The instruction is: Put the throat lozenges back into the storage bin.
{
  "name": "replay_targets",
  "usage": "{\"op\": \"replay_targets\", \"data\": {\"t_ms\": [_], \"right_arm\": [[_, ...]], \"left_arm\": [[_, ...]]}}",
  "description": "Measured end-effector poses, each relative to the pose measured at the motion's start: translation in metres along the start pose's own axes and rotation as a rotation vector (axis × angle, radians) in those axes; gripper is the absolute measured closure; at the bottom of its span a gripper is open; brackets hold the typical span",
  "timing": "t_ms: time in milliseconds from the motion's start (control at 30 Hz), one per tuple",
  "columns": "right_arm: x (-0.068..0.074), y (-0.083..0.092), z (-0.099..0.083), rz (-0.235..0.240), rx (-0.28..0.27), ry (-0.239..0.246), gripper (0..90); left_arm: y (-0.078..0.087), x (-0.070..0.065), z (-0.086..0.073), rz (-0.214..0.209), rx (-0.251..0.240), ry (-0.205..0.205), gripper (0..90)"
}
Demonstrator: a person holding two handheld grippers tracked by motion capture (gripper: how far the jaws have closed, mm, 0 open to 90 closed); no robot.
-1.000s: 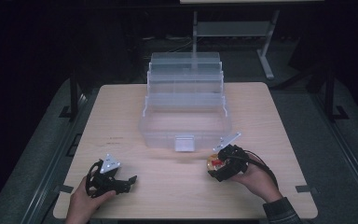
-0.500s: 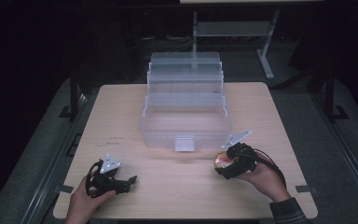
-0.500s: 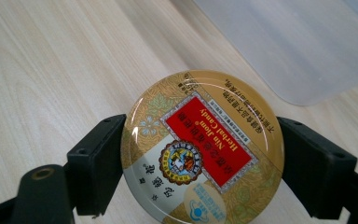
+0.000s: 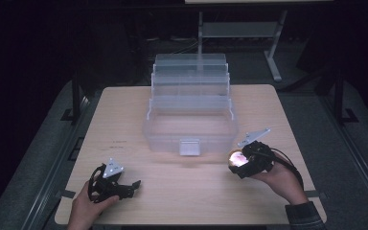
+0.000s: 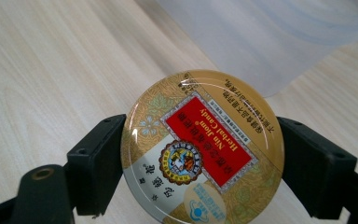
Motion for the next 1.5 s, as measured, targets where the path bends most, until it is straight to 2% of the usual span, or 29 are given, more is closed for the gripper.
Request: {"op": "replay_targets", "data": {"t_ms": [567,1000,1500], "right_arm": [[-0.025,0.016,0.009,-0.026,-0.021,-0.032,19.7],[-0.041,0.028,0.029,-0.039,-0.044,-0.042,19.7],[-0.055,0.027,0.053,-0.051,-0.034,-0.047,19.7]], "left_arm": [[0.0,0.0,0.0,0.0,0.003,-0.004,10.6],[0.0,0.0,0.0,0.0,0.002,-0.002,10.6],[0.0,0.0,0.0,0.0,-0.001,0.0,10.6]]}}
Point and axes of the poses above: each handheld gripper's, and its own axes: y roughly backward along the jaws, z roughly out of its top, x roughly to its left, the point moved 6 cm from there along -y, roughly forward along the jaws, and after that the axes turned 7 degrees about -z, right-handed, at the moved point
